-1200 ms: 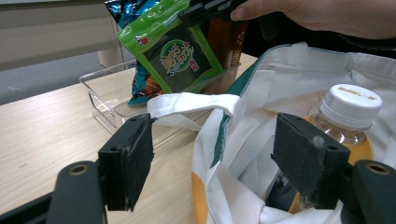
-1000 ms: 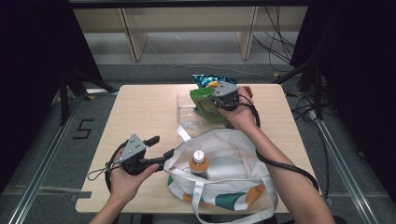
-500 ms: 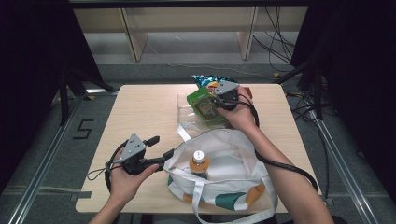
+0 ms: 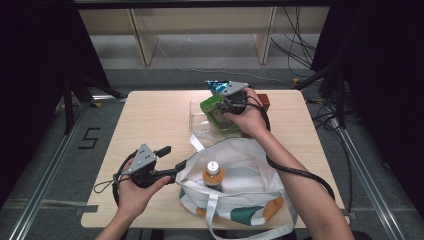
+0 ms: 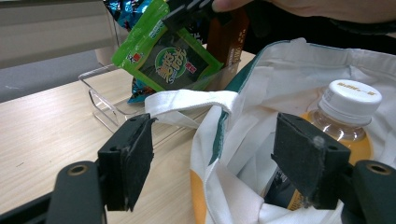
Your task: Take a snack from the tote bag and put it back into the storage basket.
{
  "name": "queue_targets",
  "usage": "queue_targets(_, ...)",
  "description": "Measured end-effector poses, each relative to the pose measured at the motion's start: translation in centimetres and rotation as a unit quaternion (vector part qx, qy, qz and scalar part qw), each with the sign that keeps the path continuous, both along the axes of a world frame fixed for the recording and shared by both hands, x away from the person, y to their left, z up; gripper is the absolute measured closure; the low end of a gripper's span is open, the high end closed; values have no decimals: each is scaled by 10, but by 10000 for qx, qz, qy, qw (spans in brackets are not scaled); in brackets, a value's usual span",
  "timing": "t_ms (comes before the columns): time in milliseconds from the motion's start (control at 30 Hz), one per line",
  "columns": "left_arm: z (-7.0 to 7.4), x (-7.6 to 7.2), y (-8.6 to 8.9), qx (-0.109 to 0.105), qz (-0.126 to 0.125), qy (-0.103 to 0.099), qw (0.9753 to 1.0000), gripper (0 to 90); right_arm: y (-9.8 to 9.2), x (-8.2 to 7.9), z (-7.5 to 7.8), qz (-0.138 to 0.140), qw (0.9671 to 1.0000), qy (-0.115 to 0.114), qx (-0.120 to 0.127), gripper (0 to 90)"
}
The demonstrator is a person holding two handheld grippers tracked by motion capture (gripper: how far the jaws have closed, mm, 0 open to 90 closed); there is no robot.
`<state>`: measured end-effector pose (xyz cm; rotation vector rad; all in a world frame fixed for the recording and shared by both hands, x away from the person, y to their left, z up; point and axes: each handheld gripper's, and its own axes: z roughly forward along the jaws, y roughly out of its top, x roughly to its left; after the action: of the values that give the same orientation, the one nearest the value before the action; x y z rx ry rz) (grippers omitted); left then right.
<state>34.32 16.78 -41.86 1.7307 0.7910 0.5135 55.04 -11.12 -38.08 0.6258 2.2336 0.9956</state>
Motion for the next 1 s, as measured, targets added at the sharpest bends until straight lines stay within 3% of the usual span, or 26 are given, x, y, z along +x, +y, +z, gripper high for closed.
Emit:
queue_targets(233,-1,1,0,24,-2,13,10000,282,2,3,-6,-37,9998,180,-14,641)
queue_targets(300,-1,1,-1,-14,-48,-4,10000,282,1,5,-6,60,9999,134,-73,692)
queue_targets(400,-1,1,-1,27,-18,17,10000,281,1,2,-6,-20,9995,313,-90,739)
queue_targets(533,-1,1,0,36,-13,12,10000,281,0,2,-5,40,9995,247,-172,764)
queue_targets(667,-1,2,0,-13,-19,19,10000,281,-5,0,-1,146,9998,-115,-9,770)
queue_targets(733,-1,1,0,36,2,19,10000,281,-6,-3,1,207,9990,-356,193,771)
queue_targets(833,-1,1,-1,3,-37,-12,10000,281,-8,-4,0,258,9972,-628,308,772)
queue_targets(1000,0,0,0,25,4,2,10000,281,-9,-3,-8,293,9967,-657,375,771)
